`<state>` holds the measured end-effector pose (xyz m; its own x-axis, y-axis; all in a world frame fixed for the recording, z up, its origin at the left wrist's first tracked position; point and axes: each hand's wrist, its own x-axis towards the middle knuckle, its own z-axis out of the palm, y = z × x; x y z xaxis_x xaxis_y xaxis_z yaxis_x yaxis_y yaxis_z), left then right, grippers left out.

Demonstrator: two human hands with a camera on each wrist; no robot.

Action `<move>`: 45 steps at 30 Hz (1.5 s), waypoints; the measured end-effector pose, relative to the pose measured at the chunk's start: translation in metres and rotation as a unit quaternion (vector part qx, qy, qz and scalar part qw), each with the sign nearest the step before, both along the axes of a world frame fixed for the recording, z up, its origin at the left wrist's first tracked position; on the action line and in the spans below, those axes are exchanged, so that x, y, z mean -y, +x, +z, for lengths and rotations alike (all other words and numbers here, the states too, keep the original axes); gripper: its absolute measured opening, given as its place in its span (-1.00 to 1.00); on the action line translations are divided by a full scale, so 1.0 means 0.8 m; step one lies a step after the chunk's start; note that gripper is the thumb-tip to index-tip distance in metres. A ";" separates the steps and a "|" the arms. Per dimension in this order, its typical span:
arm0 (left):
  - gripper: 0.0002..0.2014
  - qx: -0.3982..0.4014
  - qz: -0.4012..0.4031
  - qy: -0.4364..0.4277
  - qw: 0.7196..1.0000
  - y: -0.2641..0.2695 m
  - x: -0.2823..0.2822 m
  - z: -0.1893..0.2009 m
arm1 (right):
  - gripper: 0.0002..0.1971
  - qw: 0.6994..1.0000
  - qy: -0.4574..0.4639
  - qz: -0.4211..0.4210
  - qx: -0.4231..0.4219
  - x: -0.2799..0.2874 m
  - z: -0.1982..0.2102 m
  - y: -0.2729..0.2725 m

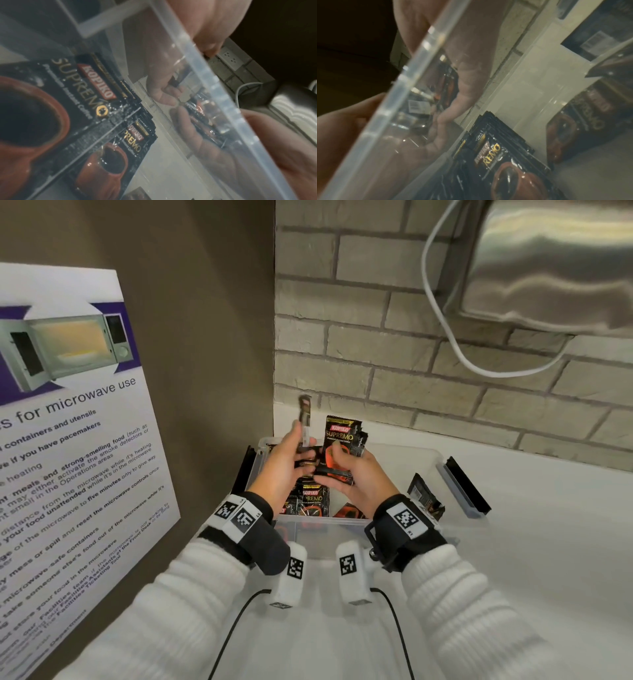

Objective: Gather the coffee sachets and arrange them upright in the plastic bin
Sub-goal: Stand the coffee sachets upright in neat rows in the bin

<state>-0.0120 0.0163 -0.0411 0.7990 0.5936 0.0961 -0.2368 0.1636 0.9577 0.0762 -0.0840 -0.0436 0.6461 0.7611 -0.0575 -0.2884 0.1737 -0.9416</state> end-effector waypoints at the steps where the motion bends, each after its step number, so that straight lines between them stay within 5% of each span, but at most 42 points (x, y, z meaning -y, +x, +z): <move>1: -0.54 -0.028 -0.010 0.040 0.999 0.001 0.000 -0.003 | -0.88 1.000 -0.002 -0.007 0.014 0.001 0.000 0.000; 6: -0.60 -0.089 -0.012 0.183 0.979 0.003 0.007 -0.008 | -0.85 0.997 0.000 -0.033 0.068 -0.003 -0.002 -0.003; 12: -0.89 -0.069 0.052 0.213 0.973 -0.002 0.009 -0.003 | -0.61 0.999 0.035 0.018 -0.013 -0.006 0.007 -0.013; 16: -0.78 -0.081 0.056 0.102 0.990 -0.002 0.011 0.001 | -0.53 0.999 0.049 -0.003 0.012 -0.003 0.002 -0.011; 20: -0.66 -0.064 -0.080 -0.041 0.994 -0.010 0.013 0.015 | -0.54 0.997 0.070 0.001 0.029 0.001 0.010 -0.021; 22: -0.70 -0.051 -0.135 -0.117 0.983 -0.015 0.015 0.023 | -0.63 0.994 0.002 -0.012 0.112 -0.001 0.017 -0.031; 23: -0.70 -0.035 -0.152 -0.154 0.976 -0.018 0.014 0.025 | -0.64 0.975 -0.071 -0.033 0.210 -0.004 0.020 -0.033; 25: -0.67 -0.008 -0.161 -0.202 0.966 -0.023 0.009 0.027 | -0.45 0.889 -0.204 -0.082 0.401 -0.006 0.023 -0.029; 29: -0.66 -0.011 -0.164 -0.201 0.966 -0.032 0.000 0.030 | -0.10 0.844 -0.172 -0.049 0.506 0.015 0.035 -0.030; 33: -0.48 -0.031 -0.184 -0.145 0.972 -0.035 0.006 0.033 | 0.18 0.749 -0.242 0.030 0.615 0.022 0.044 -0.035; 38: -0.51 -0.057 -0.203 -0.124 0.970 -0.035 0.016 0.032 | -0.05 0.745 -0.241 -0.021 0.622 0.013 0.043 -0.036; 41: -0.49 -0.067 -0.189 -0.086 0.976 -0.036 0.016 0.033 | 0.13 0.761 -0.235 -0.003 0.605 0.013 0.039 -0.037; 45: -0.53 -0.054 -0.185 -0.088 0.977 -0.036 0.018 0.034 | -0.06 0.734 -0.236 -0.031 0.636 0.009 0.039 -0.035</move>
<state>-0.0406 0.0018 -0.0139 0.9622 0.2609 -0.0784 -0.0287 0.3835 0.9231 0.0484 -0.0915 -0.0124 0.4377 0.8174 0.3746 0.8709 -0.2820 -0.4025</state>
